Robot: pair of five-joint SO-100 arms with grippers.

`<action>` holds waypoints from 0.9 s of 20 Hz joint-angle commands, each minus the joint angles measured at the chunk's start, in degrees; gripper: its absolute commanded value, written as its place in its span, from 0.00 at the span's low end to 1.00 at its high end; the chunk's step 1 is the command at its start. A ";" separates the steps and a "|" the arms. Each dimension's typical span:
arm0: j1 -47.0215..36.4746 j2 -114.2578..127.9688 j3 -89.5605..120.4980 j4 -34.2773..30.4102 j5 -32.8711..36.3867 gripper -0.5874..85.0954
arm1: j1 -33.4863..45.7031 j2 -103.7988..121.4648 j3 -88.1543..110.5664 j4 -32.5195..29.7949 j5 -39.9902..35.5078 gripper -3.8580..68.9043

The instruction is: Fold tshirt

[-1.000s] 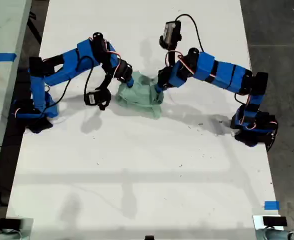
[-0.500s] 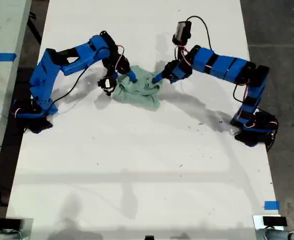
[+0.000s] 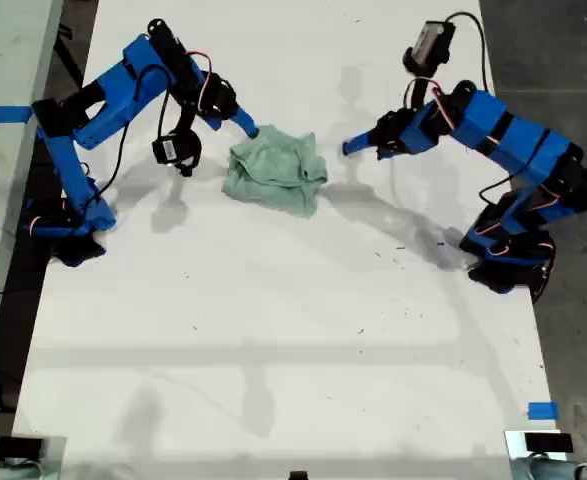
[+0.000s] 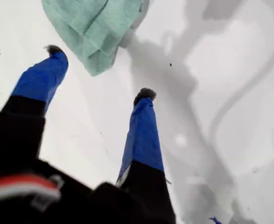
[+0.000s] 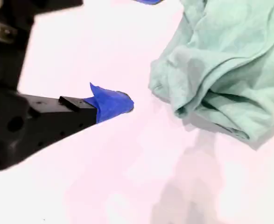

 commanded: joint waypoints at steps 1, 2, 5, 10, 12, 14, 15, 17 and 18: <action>5.01 13.71 12.83 -2.90 -4.13 0.24 | -2.37 17.49 8.70 1.67 4.22 0.33; 6.33 19.42 21.62 -6.24 -6.06 0.18 | -3.25 22.50 12.74 2.46 6.06 0.32; 10.46 36.39 45.97 -12.30 -13.45 0.09 | -6.42 36.04 23.99 4.31 12.13 0.25; 15.82 60.82 75.94 -17.84 -25.05 0.01 | -15.73 50.36 37.53 0.53 25.14 0.20; 17.49 72.25 87.71 -20.04 -31.20 0.01 | -20.83 51.59 44.12 -3.60 31.55 0.18; 18.81 86.75 100.02 -21.88 -35.33 0.01 | -24.43 52.82 49.75 -7.73 37.09 0.18; 19.34 95.71 104.94 -21.09 -36.91 0.01 | -25.58 55.02 52.56 -9.58 39.02 0.18; 19.42 114.61 114.61 -15.82 -39.46 0.01 | -26.02 64.25 59.77 -9.93 43.51 0.18; 20.30 112.59 116.46 -16.88 -41.04 0.01 | -26.02 71.98 63.98 -7.47 47.02 0.15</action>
